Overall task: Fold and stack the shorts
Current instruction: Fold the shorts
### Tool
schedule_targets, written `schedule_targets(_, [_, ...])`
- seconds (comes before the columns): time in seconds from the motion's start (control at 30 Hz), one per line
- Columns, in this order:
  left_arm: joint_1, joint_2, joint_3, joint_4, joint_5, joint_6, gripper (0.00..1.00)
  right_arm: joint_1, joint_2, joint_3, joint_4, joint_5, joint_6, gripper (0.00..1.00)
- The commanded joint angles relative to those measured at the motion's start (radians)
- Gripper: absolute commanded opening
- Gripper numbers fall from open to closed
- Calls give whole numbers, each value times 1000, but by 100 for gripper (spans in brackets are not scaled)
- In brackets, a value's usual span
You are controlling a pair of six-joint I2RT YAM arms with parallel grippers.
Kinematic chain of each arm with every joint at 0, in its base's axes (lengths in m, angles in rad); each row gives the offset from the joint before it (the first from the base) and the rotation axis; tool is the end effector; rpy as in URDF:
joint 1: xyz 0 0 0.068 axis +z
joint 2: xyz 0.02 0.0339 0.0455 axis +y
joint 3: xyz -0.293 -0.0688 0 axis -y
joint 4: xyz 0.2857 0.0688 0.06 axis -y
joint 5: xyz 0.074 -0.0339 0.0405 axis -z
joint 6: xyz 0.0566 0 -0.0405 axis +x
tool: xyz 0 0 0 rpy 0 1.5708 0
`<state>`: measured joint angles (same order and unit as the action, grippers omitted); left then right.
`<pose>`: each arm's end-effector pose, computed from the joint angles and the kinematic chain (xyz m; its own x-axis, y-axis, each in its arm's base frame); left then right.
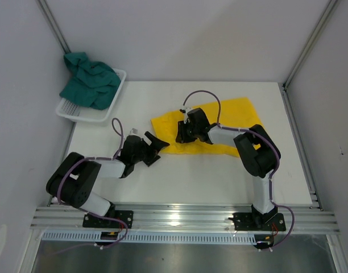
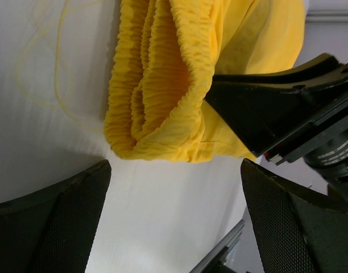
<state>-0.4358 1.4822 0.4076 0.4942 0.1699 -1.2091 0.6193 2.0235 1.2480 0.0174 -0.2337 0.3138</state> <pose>0.2601 -0.1317 0.1115 -0.6849 -0.6979 -0.2092 -0.2724 0.5116 -0.8149 0.3897 0.2939 0.1311 -0.7491 -0.1652 -0.6415 -0.4945 0.7838 0.3756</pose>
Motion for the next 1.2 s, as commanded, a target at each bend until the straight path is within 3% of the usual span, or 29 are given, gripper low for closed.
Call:
schedule_targets(0.0, [-12, 84, -13, 62, -81, -62, 99, 0, 60, -22, -86, 13, -15, 35])
schedule_targets(0.23, [-15, 308, -10, 318, -121, -110, 99, 10, 53, -35, -86, 11, -30, 35])
schedule_targets(0.37, [-24, 409, -65, 555, -153, -155, 99, 19, 49, -38, -86, 10, -47, 35])
schedule_targets(0.47, [-26, 392, -47, 512, -165, -132, 99, 33, 49, -36, -97, 19, -59, 35])
schedule_targets(0.73, [-24, 305, 112, 125, -245, -11, 99, 72, 40, -41, -129, 79, -88, 36])
schedule_targets(1.0, [8, 348, 207, 57, -235, 71, 98, 79, 34, -53, -129, 71, -97, 34])
schedule_targets(1.07, [15, 363, 226, 44, -219, 88, 95, 82, 32, -61, -131, 79, -105, 34])
schedule_targets(1.17, [19, 356, 238, 27, -222, 118, 79, 83, 32, -62, -134, 86, -107, 33])
